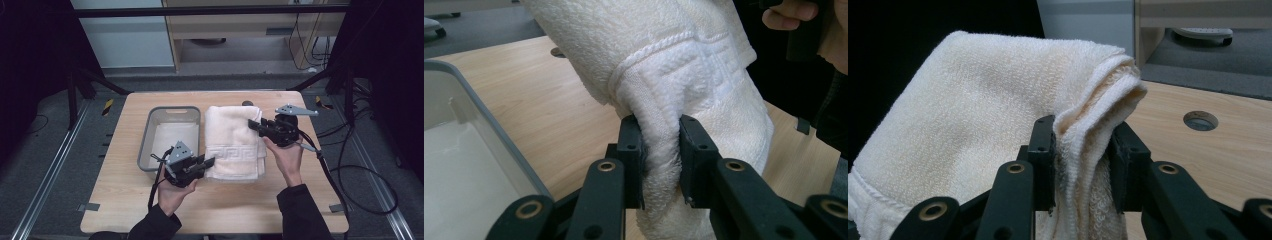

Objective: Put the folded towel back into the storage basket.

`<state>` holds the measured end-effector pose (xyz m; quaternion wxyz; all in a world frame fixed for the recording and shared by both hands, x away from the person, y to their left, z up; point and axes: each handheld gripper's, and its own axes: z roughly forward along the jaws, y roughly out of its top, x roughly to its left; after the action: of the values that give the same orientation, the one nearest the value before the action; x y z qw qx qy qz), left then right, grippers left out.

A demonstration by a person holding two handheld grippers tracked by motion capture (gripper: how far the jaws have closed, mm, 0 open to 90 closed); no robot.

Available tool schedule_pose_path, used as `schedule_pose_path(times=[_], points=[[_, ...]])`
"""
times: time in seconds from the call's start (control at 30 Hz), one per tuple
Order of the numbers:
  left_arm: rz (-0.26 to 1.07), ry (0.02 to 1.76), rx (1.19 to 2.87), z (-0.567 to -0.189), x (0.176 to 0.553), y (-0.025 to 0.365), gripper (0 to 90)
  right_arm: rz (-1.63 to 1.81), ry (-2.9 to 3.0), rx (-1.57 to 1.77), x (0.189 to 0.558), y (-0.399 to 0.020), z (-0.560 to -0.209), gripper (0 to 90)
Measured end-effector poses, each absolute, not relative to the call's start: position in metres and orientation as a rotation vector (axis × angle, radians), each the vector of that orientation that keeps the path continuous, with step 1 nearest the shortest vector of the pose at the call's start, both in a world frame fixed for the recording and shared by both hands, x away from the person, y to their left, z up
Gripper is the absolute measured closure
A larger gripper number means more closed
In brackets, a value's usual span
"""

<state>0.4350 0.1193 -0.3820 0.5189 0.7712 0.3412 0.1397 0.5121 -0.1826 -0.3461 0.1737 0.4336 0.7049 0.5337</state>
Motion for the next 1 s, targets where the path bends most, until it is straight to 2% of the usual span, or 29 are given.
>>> schedule_pose_path(times=[1.0], points=[[0.397,0.872,1.737,-0.357,0.444,0.164,73.9,1.541,1.988,1.14,0.53,-0.137,-0.312,67.8]])
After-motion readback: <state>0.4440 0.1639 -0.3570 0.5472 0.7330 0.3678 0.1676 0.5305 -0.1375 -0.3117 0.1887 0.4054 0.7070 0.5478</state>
